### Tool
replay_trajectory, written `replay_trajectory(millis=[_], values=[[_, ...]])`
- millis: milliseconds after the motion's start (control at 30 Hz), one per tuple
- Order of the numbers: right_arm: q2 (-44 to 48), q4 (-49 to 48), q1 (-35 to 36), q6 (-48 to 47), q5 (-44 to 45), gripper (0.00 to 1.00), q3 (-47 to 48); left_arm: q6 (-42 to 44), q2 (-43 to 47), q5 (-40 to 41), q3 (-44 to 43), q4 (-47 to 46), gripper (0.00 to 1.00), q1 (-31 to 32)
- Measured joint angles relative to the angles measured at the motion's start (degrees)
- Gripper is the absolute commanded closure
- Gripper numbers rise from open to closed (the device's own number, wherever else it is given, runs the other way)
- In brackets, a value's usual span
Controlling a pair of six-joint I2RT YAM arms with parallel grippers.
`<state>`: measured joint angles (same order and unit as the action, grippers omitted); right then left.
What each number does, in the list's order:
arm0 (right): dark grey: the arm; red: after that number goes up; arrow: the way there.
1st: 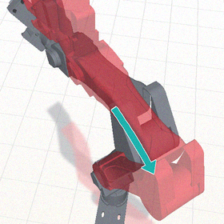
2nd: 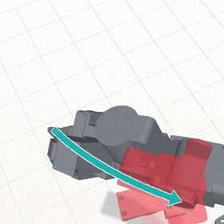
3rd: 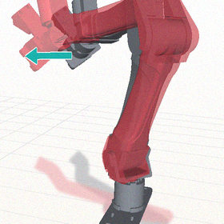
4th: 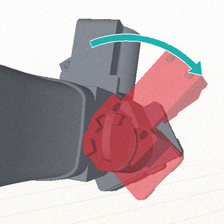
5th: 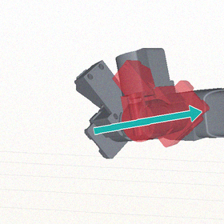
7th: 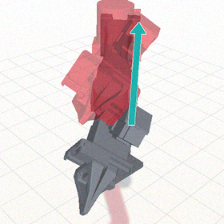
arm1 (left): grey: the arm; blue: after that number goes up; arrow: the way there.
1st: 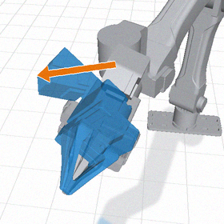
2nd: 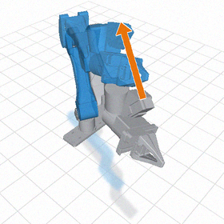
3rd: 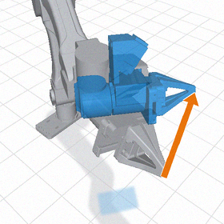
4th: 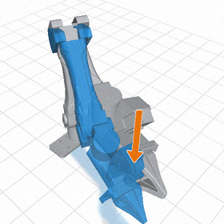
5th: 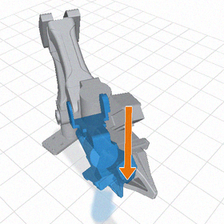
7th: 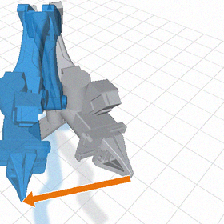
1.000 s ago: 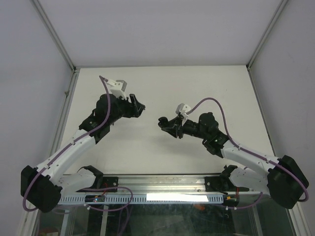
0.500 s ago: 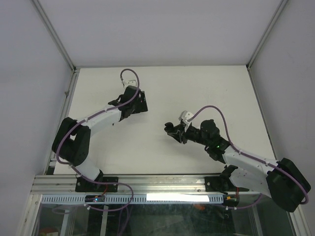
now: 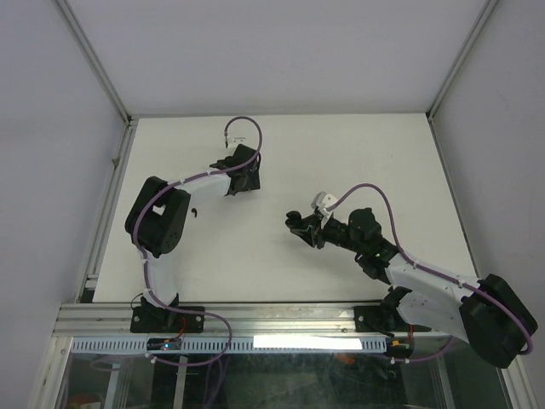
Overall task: Insert the wireless bluetooth earbuds into the charging case
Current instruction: Pick up the earbud from the center of the board.
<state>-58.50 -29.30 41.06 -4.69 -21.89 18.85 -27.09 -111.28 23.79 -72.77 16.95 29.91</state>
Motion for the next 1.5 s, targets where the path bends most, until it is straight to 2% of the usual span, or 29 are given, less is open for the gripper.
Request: replay_trajectory(millis=[767,1100,1300,1500], values=[[0.0,-0.9,-0.3,0.3,-1.1,1.0,0.0,2.8,-0.4,0.2,1.0,2.1,0.39,0.0],[-0.1,-0.9,-0.3,0.5,-1.3,1.0,0.0,3.9,-0.4,-0.4,0.8,2.4,0.54,0.0],[-0.1,-0.9,-0.4,0.5,-1.3,1.0,0.0,4.2,-1.8,-1.6,-1.4,3.4,0.58,0.0],[-0.1,-0.9,-0.4,0.5,-1.3,1.0,0.0,4.2,-3.1,-2.3,-3.3,4.0,0.66,0.0]])
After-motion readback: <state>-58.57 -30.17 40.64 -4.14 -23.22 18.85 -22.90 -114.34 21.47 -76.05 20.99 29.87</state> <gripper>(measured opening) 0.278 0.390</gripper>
